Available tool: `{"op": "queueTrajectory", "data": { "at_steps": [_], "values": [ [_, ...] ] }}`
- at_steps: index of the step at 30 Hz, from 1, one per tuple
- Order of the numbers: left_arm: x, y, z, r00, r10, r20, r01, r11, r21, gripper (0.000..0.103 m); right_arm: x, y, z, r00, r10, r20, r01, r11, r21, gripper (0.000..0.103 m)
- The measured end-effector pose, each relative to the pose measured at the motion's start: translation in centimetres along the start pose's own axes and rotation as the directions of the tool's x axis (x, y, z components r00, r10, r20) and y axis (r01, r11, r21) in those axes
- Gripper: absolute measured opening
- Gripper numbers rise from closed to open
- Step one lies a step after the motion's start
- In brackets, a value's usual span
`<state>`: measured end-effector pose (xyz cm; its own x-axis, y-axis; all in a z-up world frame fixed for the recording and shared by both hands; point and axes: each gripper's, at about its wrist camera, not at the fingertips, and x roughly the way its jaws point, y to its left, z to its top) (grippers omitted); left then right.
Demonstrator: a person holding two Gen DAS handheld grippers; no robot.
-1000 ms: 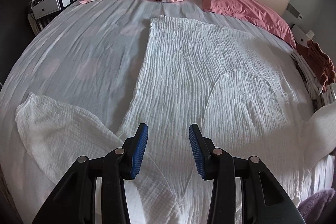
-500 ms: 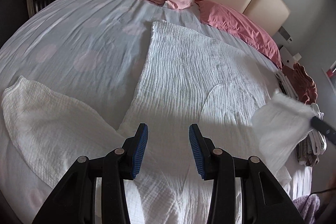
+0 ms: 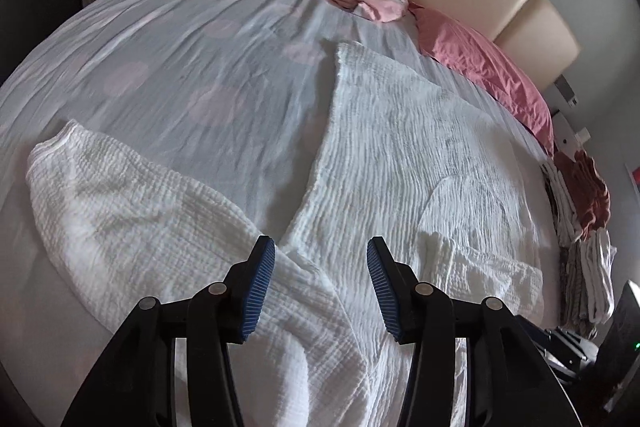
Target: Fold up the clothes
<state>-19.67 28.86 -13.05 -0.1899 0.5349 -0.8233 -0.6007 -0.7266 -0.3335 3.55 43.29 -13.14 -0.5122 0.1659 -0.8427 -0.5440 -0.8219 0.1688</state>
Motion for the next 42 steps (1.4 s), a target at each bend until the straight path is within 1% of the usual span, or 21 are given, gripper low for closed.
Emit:
{"op": "queueTrajectory", "data": {
  "at_steps": [2, 5, 6, 10, 13, 14, 16, 19, 23, 26, 27, 28, 31, 34, 36, 39, 42],
  "values": [
    [-0.8, 2.0, 1.1, 1.0, 0.013, 0.002, -0.013, 0.999, -0.035, 0.05, -0.6, -1.5, -0.6, 1.0, -0.025, 0.016, 0.025, 1.0, 0.017, 0.02],
    [-2.3, 5.0, 2.9, 0.991, 0.129, 0.036, -0.129, 0.992, -0.007, 0.05, -1.1, -3.6, -1.7, 0.997, -0.066, 0.04, 0.065, 0.997, 0.041, 0.02],
    [-2.6, 6.2, 3.1, 0.988, 0.149, 0.037, -0.148, 0.989, -0.016, 0.05, -0.9, -4.1, -2.2, 0.997, -0.073, 0.041, 0.071, 0.996, 0.05, 0.02],
    [-3.6, 10.9, 4.0, 0.973, 0.226, 0.04, -0.224, 0.973, -0.052, 0.05, 0.7, -5.5, -3.5, 0.999, -0.037, 0.014, 0.036, 0.994, 0.099, 0.02],
    [-4.3, 14.5, 4.7, 0.958, 0.284, 0.039, -0.28, 0.957, -0.08, 0.051, 1.6, -5.3, -3.8, 1.0, -0.016, 0.005, 0.016, 0.995, 0.1, 0.02],
    [-4.6, 15.7, 5.0, 0.952, 0.303, 0.039, -0.299, 0.95, -0.089, 0.052, 1.8, -5.2, -3.7, 1.0, -0.011, 0.007, 0.01, 0.996, 0.093, 0.02],
    [-4.9, 18.0, 5.3, 0.941, 0.337, 0.036, -0.331, 0.937, -0.109, 0.06, 2.0, -4.7, -3.6, 1.0, -0.004, 0.019, 0.003, 0.997, 0.072, 0.02],
    [-3.3, 20.6, 4.4, 0.945, 0.327, -0.007, -0.324, 0.931, -0.169, 0.061, 2.1, -4.3, -3.4, 0.999, 0.004, 0.032, -0.006, 0.998, 0.057, 0.02],
    [-0.6, 23.5, 2.8, 0.933, 0.354, -0.057, -0.357, 0.902, -0.241, 0.061, 2.6, -4.3, -3.5, 1.0, 0.004, 0.025, -0.005, 0.998, 0.06, 0.02],
    [1.2, 24.4, 1.7, 0.943, 0.322, -0.077, -0.331, 0.903, -0.275, 0.06, 2.7, -4.3, -3.5, 1.0, 0.0, 0.029, -0.002, 0.998, 0.066, 0.02],
    [1.4, 24.1, 1.6, 0.944, 0.323, -0.07, -0.329, 0.906, -0.267, 0.051, 2.7, -4.4, -3.4, 1.0, -0.001, 0.028, -0.001, 0.998, 0.07, 0.02],
    [1.7, 23.8, 1.4, 0.944, 0.323, -0.063, -0.328, 0.908, -0.259, 0.032, 2.7, -4.5, -3.4, 1.0, -0.005, 0.027, 0.003, 0.997, 0.075, 0.02],
    [1.5, 22.2, 1.5, 0.952, 0.306, -0.028, -0.304, 0.925, -0.229, 0.011, 2.7, -4.9, -3.3, 0.999, -0.02, 0.028, 0.017, 0.996, 0.09, 0.02],
    [-0.8, 19.0, 2.2, 0.962, 0.266, 0.055, -0.252, 0.949, -0.191, 0.01, 2.2, -5.5, -3.4, 0.999, -0.047, 0.027, 0.044, 0.992, 0.116, 0.02],
    [-2.8, 16.0, 3.0, 0.971, 0.215, 0.105, -0.197, 0.967, -0.159, 0.01, 1.8, -6.0, -3.5, 0.998, -0.067, 0.017, 0.064, 0.988, 0.137, 0.02],
    [-6.1, 10.7, 4.3, 0.973, 0.145, 0.177, -0.134, 0.988, -0.072, 0.009, 0.9, -6.7, -3.6, 0.995, -0.098, -0.011, 0.099, 0.982, 0.163, 0.02],
    [-9.1, 4.8, 5.3, 0.973, 0.064, 0.22, -0.07, 0.997, 0.016, 0.009, -0.6, -7.5, -3.6, 0.994, -0.105, -0.035, 0.109, 0.977, 0.185, 0.02]
  ]
}}
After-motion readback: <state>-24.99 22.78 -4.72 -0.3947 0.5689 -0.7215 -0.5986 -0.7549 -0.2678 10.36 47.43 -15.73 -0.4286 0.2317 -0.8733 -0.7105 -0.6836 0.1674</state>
